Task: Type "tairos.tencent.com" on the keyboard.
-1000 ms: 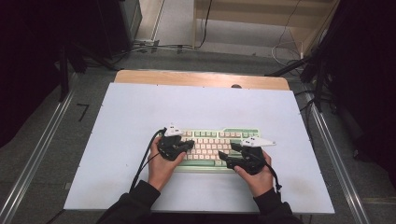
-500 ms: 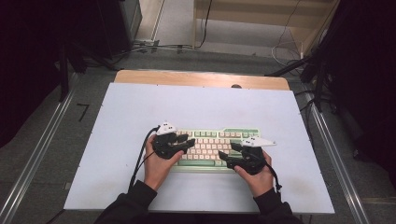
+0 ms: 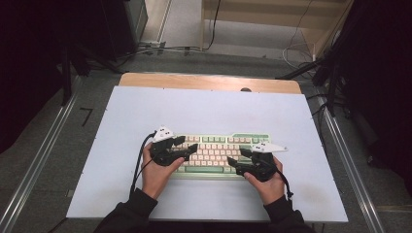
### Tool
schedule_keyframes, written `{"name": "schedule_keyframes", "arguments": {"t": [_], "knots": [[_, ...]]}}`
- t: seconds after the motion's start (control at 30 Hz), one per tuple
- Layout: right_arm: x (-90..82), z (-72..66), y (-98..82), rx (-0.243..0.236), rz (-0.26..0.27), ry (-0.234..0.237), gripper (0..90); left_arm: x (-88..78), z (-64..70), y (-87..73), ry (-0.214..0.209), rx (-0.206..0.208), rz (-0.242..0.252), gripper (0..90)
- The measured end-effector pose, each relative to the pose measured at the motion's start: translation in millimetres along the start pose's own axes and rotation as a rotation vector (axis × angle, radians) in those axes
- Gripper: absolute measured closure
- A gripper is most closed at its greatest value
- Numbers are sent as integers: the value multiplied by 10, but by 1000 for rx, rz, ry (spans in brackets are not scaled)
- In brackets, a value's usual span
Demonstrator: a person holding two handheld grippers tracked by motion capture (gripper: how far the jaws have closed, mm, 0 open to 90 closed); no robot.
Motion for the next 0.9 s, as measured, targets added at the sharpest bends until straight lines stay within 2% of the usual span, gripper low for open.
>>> {"name": "schedule_keyframes", "arguments": {"t": [0.37,0.63,0.83,0.9], "knots": [[-3,-2,4,-1,1,1,339,-42,-87,-51,21,-18,-11,386],[0,-7,3,-2,-3,2,339,-49,-104,-71,32,-16,-25,396],[1,-10,2,-1,-4,3,339,-49,-110,-87,40,0,-43,482],[3,-11,1,-2,-5,3,339,-52,-107,-91,34,4,-48,564]]}}
Point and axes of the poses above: each handheld gripper's, and its own axes: x roughly forward along the jaws, y roughly out of its top, z roughly to its right, the point moved 3 cm from there along x, roughly forward along the jaws, and after that the axes turned 5 degrees about y, right-handed, at the moved point
